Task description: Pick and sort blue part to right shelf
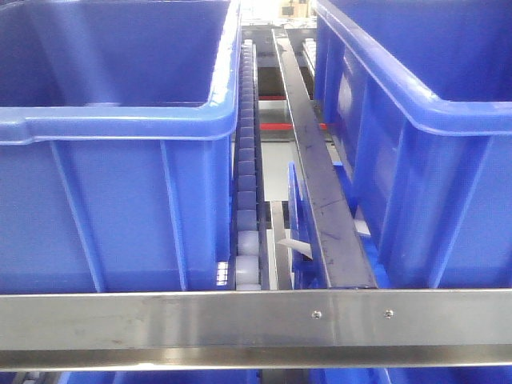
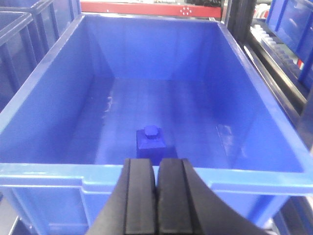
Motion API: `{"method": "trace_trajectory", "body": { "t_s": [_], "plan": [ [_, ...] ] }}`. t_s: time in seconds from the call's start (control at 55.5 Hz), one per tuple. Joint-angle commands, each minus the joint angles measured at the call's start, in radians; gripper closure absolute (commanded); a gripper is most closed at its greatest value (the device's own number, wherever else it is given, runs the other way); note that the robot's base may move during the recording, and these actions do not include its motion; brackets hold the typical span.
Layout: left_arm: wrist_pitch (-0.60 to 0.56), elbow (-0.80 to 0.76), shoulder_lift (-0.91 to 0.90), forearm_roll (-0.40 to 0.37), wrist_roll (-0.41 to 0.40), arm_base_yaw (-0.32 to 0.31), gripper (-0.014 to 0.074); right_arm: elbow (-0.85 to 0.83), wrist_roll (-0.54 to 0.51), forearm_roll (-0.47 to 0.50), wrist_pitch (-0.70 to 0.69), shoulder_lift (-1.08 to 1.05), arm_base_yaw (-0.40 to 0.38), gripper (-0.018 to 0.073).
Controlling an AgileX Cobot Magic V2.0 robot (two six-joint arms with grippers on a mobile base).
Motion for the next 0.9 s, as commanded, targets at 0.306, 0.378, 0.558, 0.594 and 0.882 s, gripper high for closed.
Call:
{"method": "trace_trajectory", "body": {
  "t_s": [0.306, 0.378, 0.558, 0.594, 0.882],
  "plan": [
    [-0.098, 0.030, -0.026, -0.010, 0.002, 0.001, 0.0471, 0.341, -0.091, 0.098, -0.549, -0.016, -0.004, 0.0510],
    [-0.098, 0.030, -0.026, -0.010, 0.002, 0.001, 0.0471, 0.370, -0.091, 0.118, -0.590, -0.016, -0.008, 0.0510],
    [-0.098, 0.030, -0.026, -0.010, 0.002, 0.001, 0.0471, 0.369, -0.091, 0.118, -0.604, -0.016, -0.010, 0.0510],
    [-0.098, 0.030, -0.026, -0.010, 0.002, 0.001, 0.0471, 0.369, -0.091, 0.118, -0.605, -0.016, -0.010, 0.0510],
    [-0.098, 0.030, -0.026, -0.010, 0.002, 0.001, 0.0471, 0.369, -0.090, 0.118, -0.601, -0.016, -0.010, 0.0510]
  ]
}}
